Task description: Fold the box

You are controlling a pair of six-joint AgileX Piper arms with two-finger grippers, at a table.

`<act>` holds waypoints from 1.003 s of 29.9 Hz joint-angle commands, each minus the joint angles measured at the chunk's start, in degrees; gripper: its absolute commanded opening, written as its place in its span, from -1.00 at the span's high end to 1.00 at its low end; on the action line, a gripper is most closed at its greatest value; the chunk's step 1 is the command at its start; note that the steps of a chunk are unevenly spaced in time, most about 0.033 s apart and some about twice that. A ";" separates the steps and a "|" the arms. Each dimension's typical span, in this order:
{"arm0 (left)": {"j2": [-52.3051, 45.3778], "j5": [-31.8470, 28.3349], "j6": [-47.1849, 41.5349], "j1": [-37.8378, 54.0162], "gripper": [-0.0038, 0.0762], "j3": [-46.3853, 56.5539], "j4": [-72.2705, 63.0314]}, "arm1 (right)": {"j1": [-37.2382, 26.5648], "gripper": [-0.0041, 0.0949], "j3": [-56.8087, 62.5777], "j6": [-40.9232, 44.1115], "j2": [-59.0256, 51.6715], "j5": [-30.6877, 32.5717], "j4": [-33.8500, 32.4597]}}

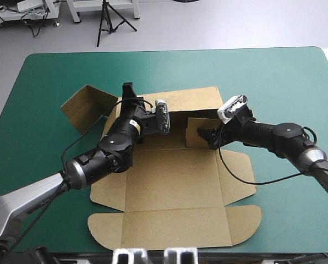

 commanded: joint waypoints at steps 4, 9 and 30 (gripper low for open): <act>-1.86 -0.72 -0.98 -0.64 0.92 -1.81 -4.10 | 0.08 -0.22 -1.43 -0.47 -1.80 3.46 3.45; -1.86 -5.51 -0.87 -0.64 0.72 -1.81 -7.59 | 0.08 0.52 -1.43 -0.47 -1.80 5.43 1.56; -11.29 -7.90 -8.25 -2.73 -0.60 -1.81 -8.51 | -3.34 0.95 -14.46 42.34 -1.29 -13.97 -36.59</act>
